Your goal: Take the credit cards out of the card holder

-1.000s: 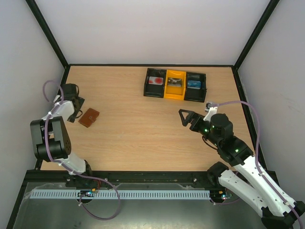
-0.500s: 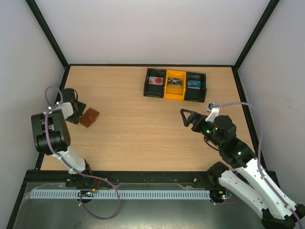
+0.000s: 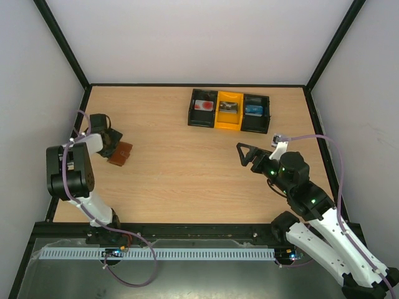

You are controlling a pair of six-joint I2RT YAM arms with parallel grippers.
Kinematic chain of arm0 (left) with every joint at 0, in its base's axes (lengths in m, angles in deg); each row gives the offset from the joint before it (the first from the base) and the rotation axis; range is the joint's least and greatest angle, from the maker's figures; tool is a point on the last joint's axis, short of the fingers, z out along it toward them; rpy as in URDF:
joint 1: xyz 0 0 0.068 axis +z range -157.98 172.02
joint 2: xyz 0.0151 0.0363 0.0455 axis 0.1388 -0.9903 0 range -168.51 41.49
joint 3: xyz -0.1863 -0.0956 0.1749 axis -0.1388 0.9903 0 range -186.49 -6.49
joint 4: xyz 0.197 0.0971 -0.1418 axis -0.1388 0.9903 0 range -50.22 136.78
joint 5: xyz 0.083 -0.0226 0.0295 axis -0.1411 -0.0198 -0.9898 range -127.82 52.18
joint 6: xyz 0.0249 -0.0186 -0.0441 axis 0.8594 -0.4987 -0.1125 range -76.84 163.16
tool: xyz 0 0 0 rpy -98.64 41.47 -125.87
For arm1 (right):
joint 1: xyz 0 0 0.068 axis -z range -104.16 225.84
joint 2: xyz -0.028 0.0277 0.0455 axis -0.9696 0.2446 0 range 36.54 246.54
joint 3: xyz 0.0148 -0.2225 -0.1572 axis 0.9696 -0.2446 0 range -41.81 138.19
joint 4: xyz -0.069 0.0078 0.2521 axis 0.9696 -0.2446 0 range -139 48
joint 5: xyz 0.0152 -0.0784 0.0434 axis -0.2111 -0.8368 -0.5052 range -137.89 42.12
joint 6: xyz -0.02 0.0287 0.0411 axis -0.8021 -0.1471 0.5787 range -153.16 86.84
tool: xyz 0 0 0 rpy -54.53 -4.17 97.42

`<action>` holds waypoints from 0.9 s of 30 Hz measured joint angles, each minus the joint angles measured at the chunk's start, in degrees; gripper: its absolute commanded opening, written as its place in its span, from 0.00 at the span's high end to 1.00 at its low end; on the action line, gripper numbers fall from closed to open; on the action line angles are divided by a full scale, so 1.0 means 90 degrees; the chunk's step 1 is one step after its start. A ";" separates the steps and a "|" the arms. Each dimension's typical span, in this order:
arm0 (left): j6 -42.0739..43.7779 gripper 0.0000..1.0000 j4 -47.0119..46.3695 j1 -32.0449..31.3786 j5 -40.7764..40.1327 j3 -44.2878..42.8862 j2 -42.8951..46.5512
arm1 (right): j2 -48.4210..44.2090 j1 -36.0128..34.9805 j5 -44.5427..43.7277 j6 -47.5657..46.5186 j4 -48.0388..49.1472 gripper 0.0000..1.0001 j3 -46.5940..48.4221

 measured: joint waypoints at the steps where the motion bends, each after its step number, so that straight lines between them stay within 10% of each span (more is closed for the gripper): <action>1: 0.0002 0.25 -0.0041 -0.0085 0.0002 0.0017 0.0000 | 0.0000 0.0000 0.0000 0.0000 0.0000 0.02 -0.0007; 27: -0.0486 0.23 -0.0942 -0.2397 0.0102 0.1207 0.0831 | -0.0010 0.0000 -0.0012 0.0066 0.0078 0.02 -0.0308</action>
